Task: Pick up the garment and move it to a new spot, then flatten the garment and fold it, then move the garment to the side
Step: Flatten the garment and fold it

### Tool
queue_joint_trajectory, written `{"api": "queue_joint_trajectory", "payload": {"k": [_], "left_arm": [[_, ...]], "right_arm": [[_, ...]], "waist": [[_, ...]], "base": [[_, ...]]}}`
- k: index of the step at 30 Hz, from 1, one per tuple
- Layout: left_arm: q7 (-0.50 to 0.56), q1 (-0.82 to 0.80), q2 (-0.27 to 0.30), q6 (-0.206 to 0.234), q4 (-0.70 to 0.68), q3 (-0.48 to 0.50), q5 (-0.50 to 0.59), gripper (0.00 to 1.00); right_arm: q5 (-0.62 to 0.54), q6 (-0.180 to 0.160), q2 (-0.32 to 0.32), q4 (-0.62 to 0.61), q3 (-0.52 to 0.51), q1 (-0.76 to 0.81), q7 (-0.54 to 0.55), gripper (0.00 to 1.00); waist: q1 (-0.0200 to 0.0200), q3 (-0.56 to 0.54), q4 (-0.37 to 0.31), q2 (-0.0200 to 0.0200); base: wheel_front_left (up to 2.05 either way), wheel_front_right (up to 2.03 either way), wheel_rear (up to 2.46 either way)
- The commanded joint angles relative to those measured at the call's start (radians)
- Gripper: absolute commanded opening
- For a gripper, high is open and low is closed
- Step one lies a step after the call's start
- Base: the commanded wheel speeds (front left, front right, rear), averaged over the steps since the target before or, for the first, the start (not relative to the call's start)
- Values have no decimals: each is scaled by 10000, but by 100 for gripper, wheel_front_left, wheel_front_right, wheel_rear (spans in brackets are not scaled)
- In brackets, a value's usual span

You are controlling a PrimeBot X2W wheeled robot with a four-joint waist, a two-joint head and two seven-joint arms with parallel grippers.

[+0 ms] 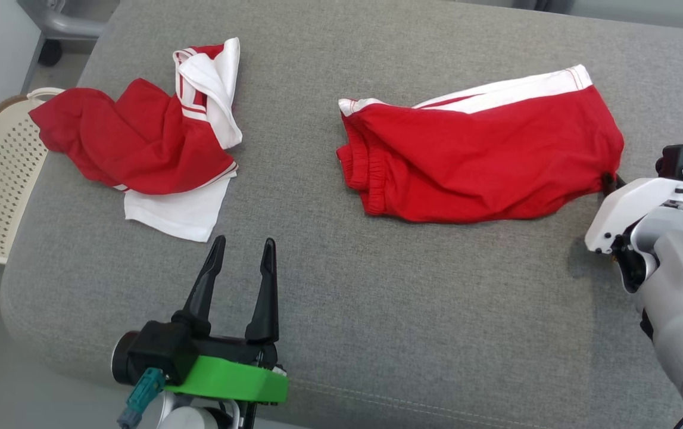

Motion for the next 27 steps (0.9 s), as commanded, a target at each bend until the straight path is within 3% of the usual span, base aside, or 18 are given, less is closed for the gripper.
{"api": "queue_joint_trajectory", "payload": {"k": [1,19,20,21,22,27], "left_arm": [[-4,52,1,38,42,27,-50,100],[-4,581,7,-3,606,125,181,100],[-4,658,7,-31,729,144,282,100],[-4,658,7,-31,729,144,282,100],[-4,691,7,-46,830,136,350,100],[-5,743,10,115,1399,250,594,100]], "right_arm": [[21,-16,133,1,32,275,-63,0],[-276,-17,535,-366,134,1791,-868,0],[-337,-17,579,-379,118,1876,-876,92],[-337,-17,579,-379,118,1876,-876,92],[-377,-17,571,-408,113,1903,-912,100],[-418,-14,825,-656,199,2197,-1002,100]], "waist": [[0,-155,-178,0],[0,-1191,-1106,0],[0,-1262,-1173,0],[0,-1262,-1173,0],[0,-1297,-1201,0],[0,-1611,-1316,0]], "base": [[0,0,0],[0,0,0],[0,0,0],[0,0,0],[0,0,0],[0,0,0]]}}
